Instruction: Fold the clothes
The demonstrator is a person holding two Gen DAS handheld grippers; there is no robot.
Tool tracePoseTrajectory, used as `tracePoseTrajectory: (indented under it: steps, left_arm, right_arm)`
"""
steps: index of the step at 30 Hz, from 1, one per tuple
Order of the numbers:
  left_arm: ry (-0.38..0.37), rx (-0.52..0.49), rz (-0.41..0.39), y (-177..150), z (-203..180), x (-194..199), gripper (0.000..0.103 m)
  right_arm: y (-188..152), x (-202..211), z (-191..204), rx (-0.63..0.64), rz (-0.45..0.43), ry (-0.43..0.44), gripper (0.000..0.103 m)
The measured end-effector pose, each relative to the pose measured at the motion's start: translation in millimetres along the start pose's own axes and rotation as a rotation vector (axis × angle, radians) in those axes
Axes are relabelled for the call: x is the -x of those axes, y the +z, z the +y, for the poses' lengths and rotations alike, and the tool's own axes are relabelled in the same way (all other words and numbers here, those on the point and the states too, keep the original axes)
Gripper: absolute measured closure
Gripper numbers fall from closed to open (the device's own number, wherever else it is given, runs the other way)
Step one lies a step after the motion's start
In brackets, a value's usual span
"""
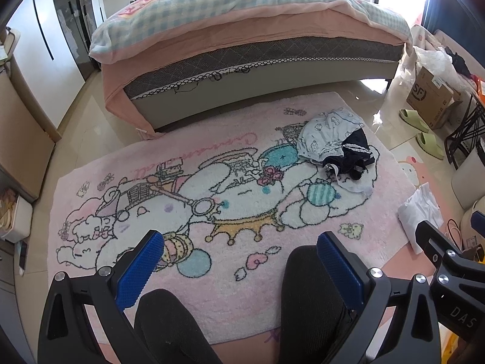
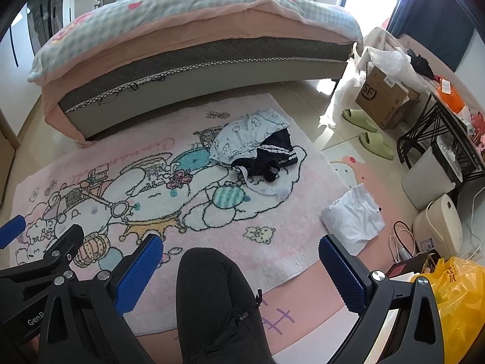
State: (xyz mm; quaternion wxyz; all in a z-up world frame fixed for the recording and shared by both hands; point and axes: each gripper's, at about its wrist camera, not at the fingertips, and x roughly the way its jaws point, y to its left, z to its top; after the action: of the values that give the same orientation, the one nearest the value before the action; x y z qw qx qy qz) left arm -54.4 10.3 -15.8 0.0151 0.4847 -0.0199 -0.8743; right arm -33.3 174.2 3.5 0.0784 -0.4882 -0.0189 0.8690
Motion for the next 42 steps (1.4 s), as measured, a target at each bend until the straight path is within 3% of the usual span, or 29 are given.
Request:
tracePoseTrajectory:
  steps: [20, 26, 32, 42]
  left_arm:
    - [-0.011, -0.069, -0.009, 93, -48, -105, 0.000]
    - [-0.068, -0.107, -0.017, 121, -68, -146, 0.000]
    - [-0.058, -0.137, -0.043, 140, -91, -181, 0.000]
    - [-0.107, -0.145, -0.025, 158, -121, -231, 0.001]
  right_arm:
    - [78, -101, -24, -0.135, 0.034, -0.041, 0.000]
    - [105, -142, -37, -0.150, 0.032, -0.020, 0.000]
    - [125, -184, -52, -0.160, 0.033, -0.030, 0.000]
    - [144, -238, -77, -0.161, 0.029, -0.005, 0.000]
